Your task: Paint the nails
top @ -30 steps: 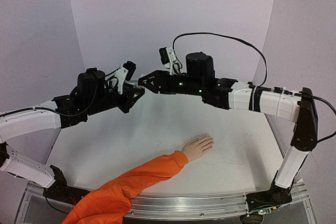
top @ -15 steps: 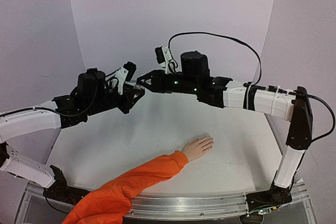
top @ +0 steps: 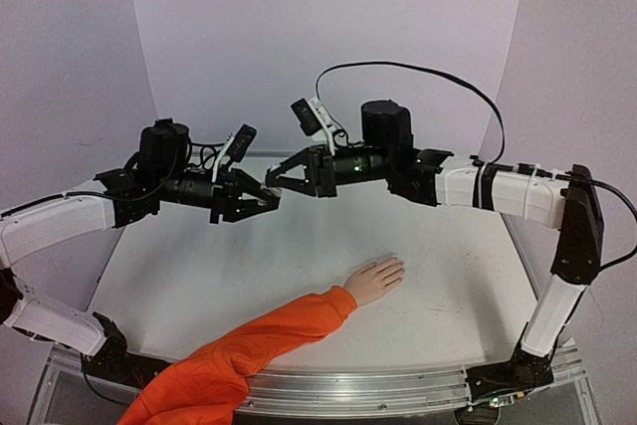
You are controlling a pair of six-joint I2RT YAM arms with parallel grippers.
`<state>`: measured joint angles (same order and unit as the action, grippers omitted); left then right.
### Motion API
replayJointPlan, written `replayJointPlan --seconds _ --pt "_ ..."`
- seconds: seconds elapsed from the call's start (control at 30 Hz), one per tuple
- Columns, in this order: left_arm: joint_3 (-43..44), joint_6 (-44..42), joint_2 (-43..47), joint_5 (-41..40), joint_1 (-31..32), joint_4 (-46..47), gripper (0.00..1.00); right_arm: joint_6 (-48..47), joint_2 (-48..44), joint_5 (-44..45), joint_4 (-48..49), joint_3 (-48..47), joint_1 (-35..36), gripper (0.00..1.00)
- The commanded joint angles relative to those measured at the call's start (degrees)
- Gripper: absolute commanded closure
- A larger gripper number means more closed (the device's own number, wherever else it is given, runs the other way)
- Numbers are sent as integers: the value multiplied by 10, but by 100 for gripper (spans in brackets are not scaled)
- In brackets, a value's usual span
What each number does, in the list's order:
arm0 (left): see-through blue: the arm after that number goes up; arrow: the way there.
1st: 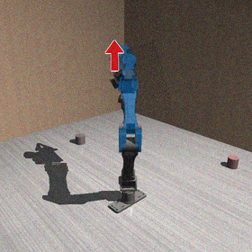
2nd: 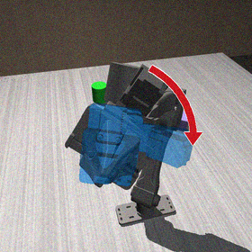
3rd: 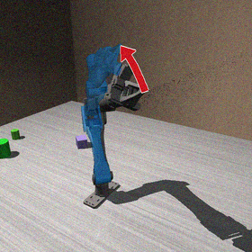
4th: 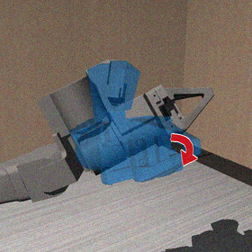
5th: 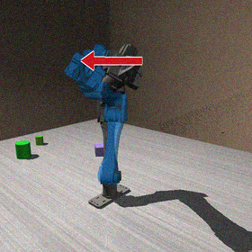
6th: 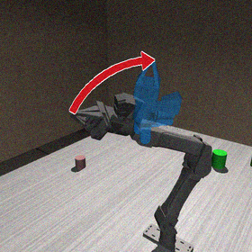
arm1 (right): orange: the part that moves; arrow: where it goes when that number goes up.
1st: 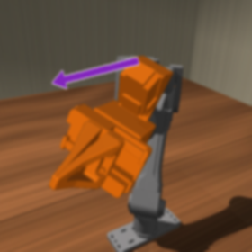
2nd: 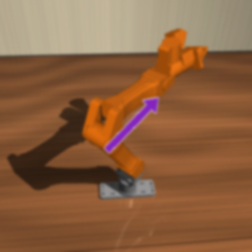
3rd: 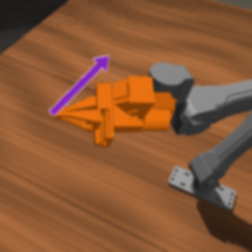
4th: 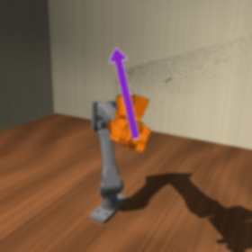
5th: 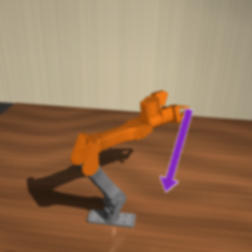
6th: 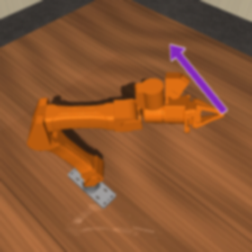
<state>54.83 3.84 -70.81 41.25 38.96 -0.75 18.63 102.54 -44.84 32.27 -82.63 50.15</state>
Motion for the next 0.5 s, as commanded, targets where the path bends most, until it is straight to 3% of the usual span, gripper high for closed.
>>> replayJointPlan --seconds 0.0,0.07,0.23,0.3,0.37,0.47 --pt "103 39 -22 360 -1 65 100 -79 -67 -287 47 49 35 100" --pt "118 47 -29 382 -2 66 100 -81 -76 -290 48 60 35 100" --pt "115 45 -35 301 -1 67 100 -79 -93 -229 48 76 35 99" --pt "106 44 -37 227 -1 68 100 -73 -107 -170 47 85 34 70" --pt "86 41 -26 97 0 67 100 -72 -128 -90 43 101 31 44" --pt "50 24 -1 -132 7 61 100 -68 -158 48 31 126 20 16"
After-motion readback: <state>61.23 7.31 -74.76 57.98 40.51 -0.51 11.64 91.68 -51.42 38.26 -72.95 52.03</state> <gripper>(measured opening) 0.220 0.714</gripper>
